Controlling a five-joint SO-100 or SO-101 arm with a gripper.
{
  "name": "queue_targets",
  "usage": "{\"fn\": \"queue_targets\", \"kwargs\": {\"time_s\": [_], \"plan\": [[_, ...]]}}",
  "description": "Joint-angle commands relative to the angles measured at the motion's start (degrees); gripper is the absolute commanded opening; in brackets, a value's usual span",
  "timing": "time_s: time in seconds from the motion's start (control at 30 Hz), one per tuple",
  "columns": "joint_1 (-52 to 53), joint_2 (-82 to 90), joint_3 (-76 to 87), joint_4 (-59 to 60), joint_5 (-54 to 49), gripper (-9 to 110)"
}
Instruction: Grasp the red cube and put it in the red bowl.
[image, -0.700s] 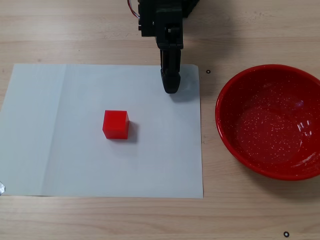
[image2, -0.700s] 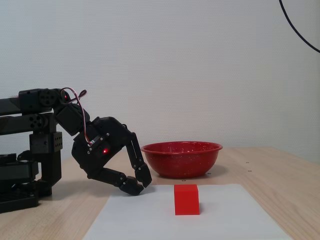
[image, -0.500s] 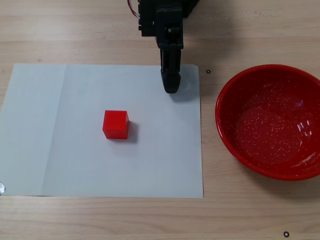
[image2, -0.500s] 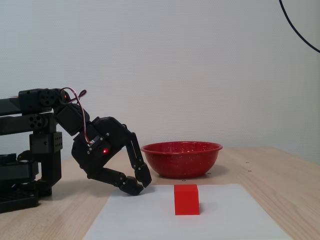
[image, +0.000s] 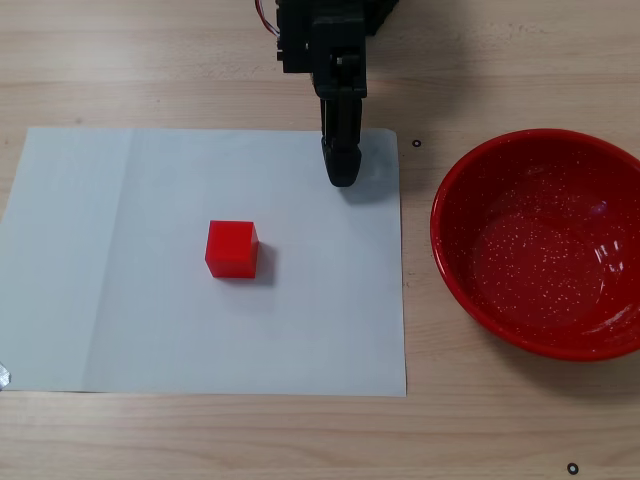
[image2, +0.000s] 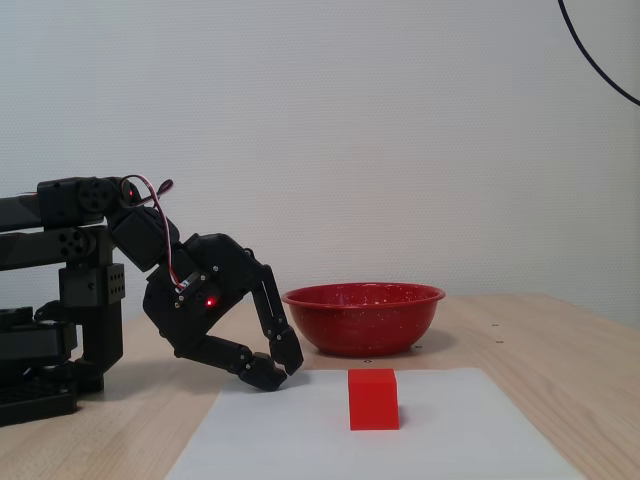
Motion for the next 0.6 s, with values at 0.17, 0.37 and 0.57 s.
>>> {"fn": "queue_targets", "kwargs": {"time_s": [0.17,0.37,0.57], "plan": [[0.7,-0.5,-0.3,0.4,0.7,0],[0.5,-4.6,-5.2,4.3,2.5,0],[0.1,-9.7,-12.4,7.6,4.4,0]]}}
